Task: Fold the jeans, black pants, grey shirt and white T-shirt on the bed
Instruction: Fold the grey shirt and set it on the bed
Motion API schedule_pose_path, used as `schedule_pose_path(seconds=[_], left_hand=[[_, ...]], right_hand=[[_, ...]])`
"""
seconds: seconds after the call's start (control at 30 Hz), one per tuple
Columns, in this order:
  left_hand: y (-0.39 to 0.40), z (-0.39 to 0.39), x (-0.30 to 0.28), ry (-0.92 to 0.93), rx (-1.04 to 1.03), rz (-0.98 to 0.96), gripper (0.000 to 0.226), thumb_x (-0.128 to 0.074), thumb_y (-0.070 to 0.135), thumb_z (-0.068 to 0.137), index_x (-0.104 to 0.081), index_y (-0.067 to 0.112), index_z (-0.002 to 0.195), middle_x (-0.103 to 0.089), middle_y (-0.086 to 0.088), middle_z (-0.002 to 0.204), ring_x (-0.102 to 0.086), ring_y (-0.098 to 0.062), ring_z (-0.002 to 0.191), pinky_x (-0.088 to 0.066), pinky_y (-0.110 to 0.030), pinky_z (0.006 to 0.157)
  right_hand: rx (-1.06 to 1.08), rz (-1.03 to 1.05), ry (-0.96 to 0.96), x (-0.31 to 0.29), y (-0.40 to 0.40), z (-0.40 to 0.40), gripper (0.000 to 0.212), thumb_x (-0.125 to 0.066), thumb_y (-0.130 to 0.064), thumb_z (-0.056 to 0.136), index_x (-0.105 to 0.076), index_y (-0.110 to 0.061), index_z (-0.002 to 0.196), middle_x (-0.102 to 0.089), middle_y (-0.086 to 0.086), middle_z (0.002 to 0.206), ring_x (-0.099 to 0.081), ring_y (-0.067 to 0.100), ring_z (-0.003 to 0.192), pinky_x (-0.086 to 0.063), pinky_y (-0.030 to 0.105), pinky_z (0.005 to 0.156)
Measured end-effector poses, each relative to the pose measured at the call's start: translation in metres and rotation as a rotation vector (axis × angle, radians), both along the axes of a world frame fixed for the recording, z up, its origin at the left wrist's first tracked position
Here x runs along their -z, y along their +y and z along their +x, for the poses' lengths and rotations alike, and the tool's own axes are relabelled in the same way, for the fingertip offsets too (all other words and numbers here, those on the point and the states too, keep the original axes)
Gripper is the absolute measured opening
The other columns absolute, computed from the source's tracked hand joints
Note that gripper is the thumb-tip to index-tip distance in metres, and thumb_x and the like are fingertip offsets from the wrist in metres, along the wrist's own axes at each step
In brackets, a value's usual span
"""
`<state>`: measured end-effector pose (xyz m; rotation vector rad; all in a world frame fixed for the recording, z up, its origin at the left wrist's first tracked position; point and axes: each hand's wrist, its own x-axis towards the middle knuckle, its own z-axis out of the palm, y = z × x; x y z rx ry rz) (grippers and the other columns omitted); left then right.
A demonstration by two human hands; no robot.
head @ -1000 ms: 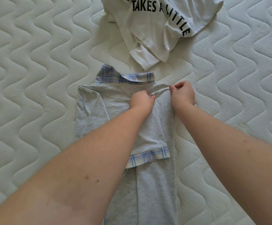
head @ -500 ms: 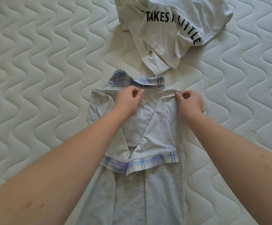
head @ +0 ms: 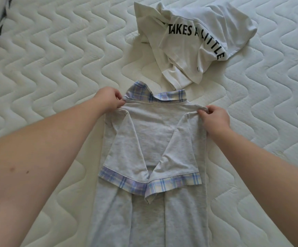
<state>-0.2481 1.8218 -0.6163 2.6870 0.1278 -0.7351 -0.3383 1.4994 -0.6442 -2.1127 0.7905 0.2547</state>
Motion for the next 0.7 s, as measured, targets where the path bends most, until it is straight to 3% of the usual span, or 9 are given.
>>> schedule_pose_path(seconds=[0.2, 0.3, 0.33, 0.5, 0.6, 0.7], left_hand=[[0.006, -0.007, 0.021, -0.102, -0.221, -0.094, 0.022, -0.055, 0.027, 0.096, -0.071, 0.012, 0.098, -0.070, -0.010, 0.102, -0.055, -0.021, 0.087, -0.037, -0.025, 0.074], [0.002, 0.000, 0.018, -0.041, -0.159, -0.124, 0.046, -0.049, 0.051, 0.097, -0.069, 0.009, 0.093, -0.064, -0.006, 0.081, -0.056, -0.023, 0.079, -0.037, -0.029, 0.065], [0.000, 0.003, 0.017, -0.033, -0.147, -0.161, 0.045, -0.052, 0.053, 0.094, -0.069, 0.012, 0.092, -0.062, -0.002, 0.079, -0.056, -0.020, 0.077, -0.038, -0.029, 0.065], [-0.007, 0.004, 0.031, -0.088, -0.255, -0.333, 0.017, -0.070, 0.024, 0.089, -0.070, 0.012, 0.103, -0.064, 0.002, 0.084, -0.057, -0.013, 0.082, -0.041, -0.021, 0.074], [-0.007, 0.000, 0.037, -0.154, -0.327, -0.360, 0.018, -0.065, 0.027, 0.093, -0.069, 0.014, 0.105, -0.067, 0.001, 0.091, -0.059, -0.014, 0.086, -0.045, -0.024, 0.080], [-0.003, -0.016, 0.030, -0.340, -0.452, -0.355, 0.026, -0.052, 0.033, 0.099, -0.062, 0.016, 0.116, -0.066, -0.003, 0.107, -0.059, -0.015, 0.093, -0.044, -0.026, 0.082]], right_hand=[[0.031, -0.002, 0.003, 0.002, 0.006, 0.007, 0.023, -0.064, -0.035, 0.089, -0.070, -0.021, 0.106, -0.069, -0.002, 0.101, -0.063, 0.021, 0.100, -0.048, 0.035, 0.089], [-0.015, 0.034, 0.015, 0.003, 0.010, 0.014, 0.025, -0.066, -0.048, 0.086, -0.069, -0.029, 0.103, -0.070, -0.004, 0.106, -0.061, 0.021, 0.108, -0.043, 0.047, 0.102], [-0.017, 0.042, 0.030, 0.004, 0.011, 0.017, 0.022, -0.067, -0.048, 0.085, -0.069, -0.031, 0.098, -0.070, -0.005, 0.105, -0.061, 0.022, 0.108, -0.041, 0.048, 0.104], [0.100, 0.071, 0.030, 0.014, 0.011, 0.024, 0.012, -0.073, -0.041, 0.083, -0.068, -0.031, 0.079, -0.070, -0.008, 0.095, -0.062, 0.021, 0.103, -0.041, 0.045, 0.104], [0.100, 0.053, 0.032, 0.019, 0.010, 0.025, 0.014, -0.076, -0.044, 0.079, -0.069, -0.032, 0.076, -0.069, -0.008, 0.092, -0.061, 0.021, 0.103, -0.041, 0.045, 0.103], [0.050, 0.050, 0.024, 0.019, 0.009, 0.025, 0.016, -0.074, -0.048, 0.078, -0.067, -0.034, 0.079, -0.066, -0.010, 0.095, -0.061, 0.021, 0.102, -0.040, 0.048, 0.104]])
